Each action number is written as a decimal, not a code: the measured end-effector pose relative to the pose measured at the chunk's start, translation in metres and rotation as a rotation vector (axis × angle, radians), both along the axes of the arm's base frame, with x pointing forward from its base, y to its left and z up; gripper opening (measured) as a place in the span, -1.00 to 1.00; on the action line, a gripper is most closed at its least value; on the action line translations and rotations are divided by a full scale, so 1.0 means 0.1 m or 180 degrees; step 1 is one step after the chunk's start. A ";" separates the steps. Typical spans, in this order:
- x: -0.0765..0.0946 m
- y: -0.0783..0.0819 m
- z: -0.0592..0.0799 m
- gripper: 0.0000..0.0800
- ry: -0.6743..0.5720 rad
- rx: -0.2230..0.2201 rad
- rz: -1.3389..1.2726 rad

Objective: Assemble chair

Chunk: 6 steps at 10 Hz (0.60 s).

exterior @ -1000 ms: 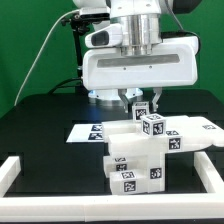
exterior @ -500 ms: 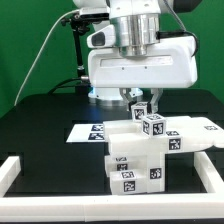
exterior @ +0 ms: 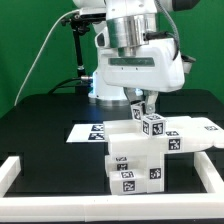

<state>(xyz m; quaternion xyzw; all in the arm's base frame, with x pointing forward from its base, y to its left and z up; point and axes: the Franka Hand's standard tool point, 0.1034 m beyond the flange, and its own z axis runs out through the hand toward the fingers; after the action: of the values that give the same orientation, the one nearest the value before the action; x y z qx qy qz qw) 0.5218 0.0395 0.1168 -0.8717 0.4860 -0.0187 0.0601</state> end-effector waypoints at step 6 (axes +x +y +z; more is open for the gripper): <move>0.05 -0.01 0.03 0.60 -0.0117 -0.0225 0.1797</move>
Offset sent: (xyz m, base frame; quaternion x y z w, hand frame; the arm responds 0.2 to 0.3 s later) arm 0.0035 0.0059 0.0030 -0.0204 -0.0128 -0.2860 0.9579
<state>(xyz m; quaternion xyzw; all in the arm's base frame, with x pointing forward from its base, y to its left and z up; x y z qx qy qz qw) 0.5270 0.0386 0.1199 -0.9736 0.2220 -0.0341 0.0413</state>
